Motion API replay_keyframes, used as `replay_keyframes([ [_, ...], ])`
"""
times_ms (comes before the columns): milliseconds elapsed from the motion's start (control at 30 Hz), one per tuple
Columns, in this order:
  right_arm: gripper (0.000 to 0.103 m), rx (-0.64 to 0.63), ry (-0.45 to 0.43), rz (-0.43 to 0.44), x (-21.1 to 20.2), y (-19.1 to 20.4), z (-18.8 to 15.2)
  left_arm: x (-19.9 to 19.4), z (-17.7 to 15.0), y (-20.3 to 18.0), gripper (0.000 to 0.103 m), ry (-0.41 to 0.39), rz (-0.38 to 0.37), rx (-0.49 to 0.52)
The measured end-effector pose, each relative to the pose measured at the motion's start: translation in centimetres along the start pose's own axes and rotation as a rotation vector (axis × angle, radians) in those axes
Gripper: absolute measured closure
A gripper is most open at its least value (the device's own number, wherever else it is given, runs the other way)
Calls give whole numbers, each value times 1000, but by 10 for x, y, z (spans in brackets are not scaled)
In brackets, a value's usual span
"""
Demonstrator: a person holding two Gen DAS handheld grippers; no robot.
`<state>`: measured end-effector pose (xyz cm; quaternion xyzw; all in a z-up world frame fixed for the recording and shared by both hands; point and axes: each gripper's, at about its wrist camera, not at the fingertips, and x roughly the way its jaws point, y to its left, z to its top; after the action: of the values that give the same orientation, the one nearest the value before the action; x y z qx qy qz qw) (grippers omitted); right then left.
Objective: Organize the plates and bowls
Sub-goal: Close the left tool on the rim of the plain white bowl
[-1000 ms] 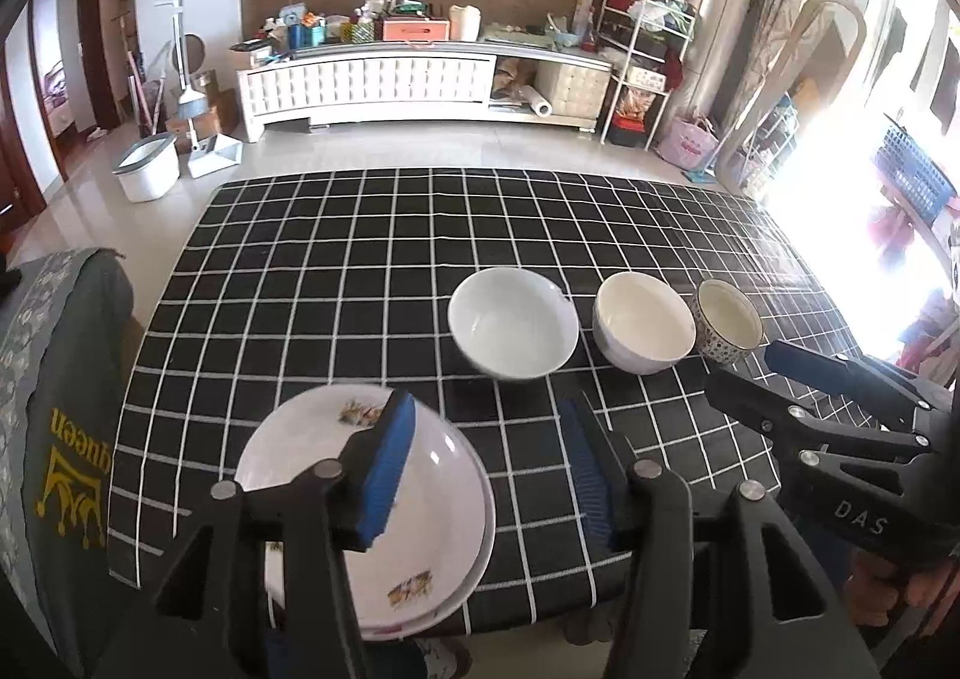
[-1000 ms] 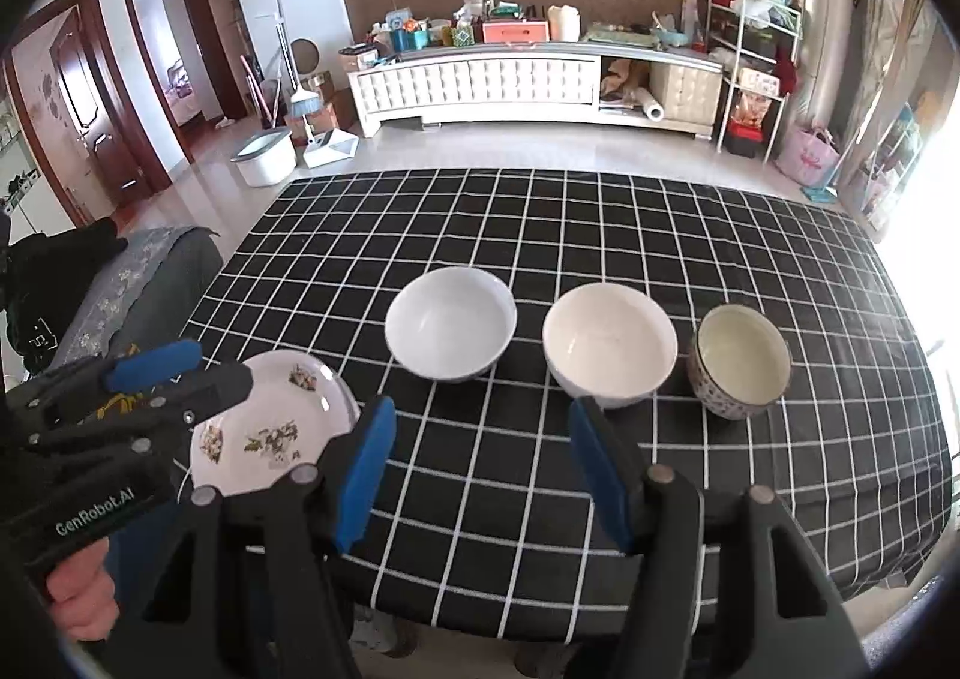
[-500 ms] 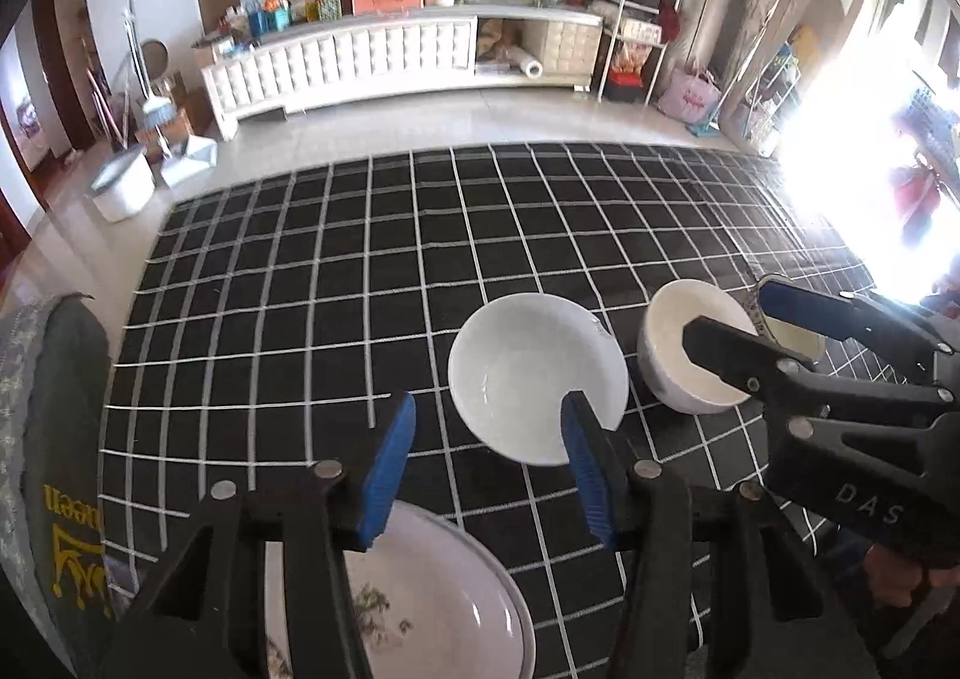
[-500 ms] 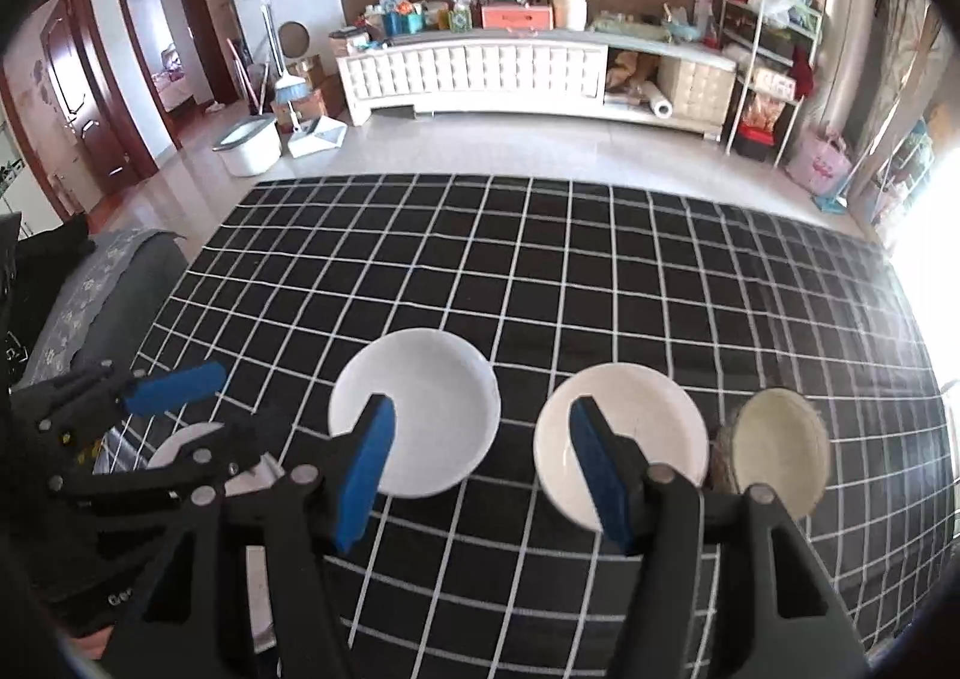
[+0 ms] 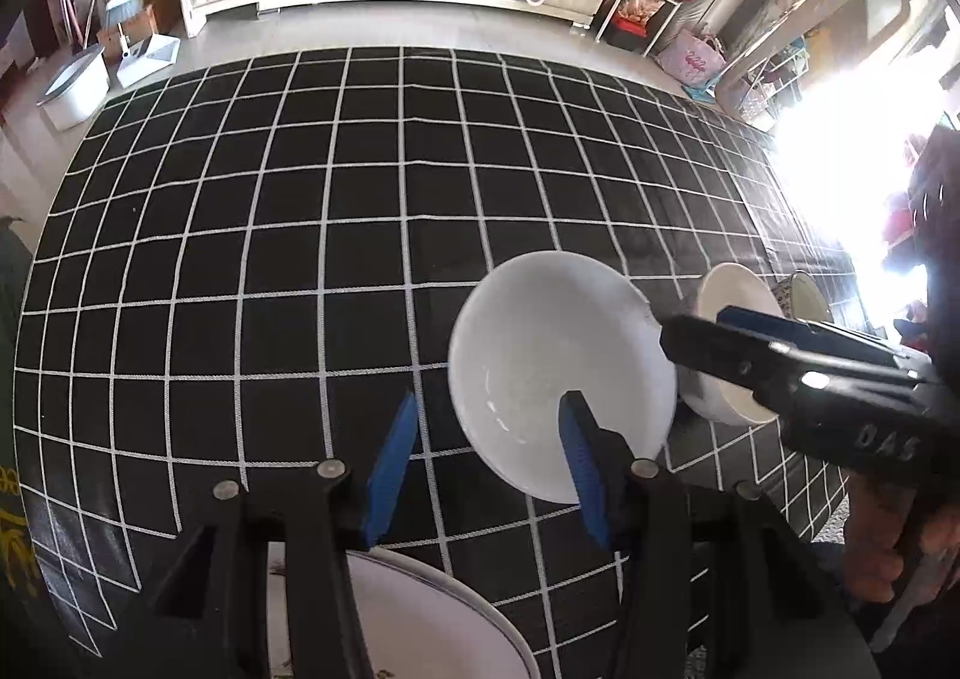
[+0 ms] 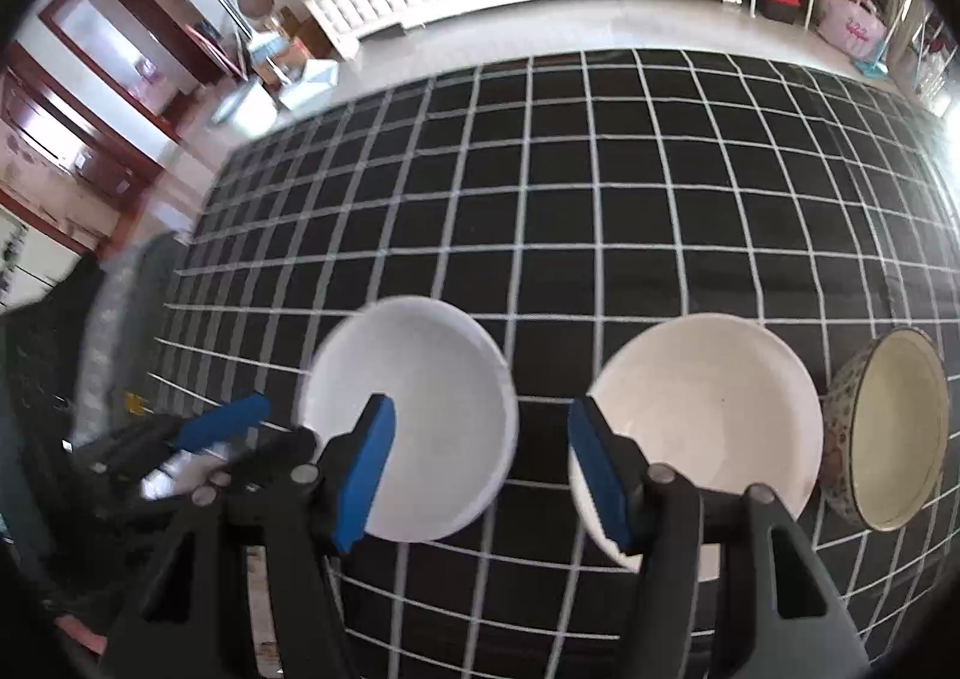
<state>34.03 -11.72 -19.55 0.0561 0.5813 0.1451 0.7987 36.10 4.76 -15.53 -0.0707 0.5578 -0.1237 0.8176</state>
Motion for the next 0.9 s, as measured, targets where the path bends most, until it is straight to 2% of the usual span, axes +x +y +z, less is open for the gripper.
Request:
replay_keyframes([
  [67, 41, 6, 7, 0, 1, -1, -1, 0, 1, 0, 57, -5, -7, 2],
  [200, 46, 1, -20, -5, -5, -4, 2, 4, 2, 1, 64, 1, -25, -1],
  [267, 48, -1, -13, 12, -5, -6, 2, 10, 5, 0, 65, 3, -13, 2],
  [367, 52, -24, -1, -12, 2, -6, 5, 18, 5, 2, 67, 10, 2, 2],
  [433, 55, -24, 18, -5, 7, -7, 5, 24, 7, 2, 69, 14, 12, -1],
  [567, 66, -19, 25, -7, 9, -11, 3, 31, 6, 8, 81, 26, 22, -13],
  [733, 77, -9, 27, 2, 6, -18, 0, 36, 6, 18, 91, 43, 23, -29],
  [800, 83, -19, 25, -20, 7, -20, -1, 38, 7, 20, 92, 48, 15, -41],
  [900, 86, -18, 30, -17, 6, -22, -4, 36, 5, 19, 93, 44, 20, -37],
])
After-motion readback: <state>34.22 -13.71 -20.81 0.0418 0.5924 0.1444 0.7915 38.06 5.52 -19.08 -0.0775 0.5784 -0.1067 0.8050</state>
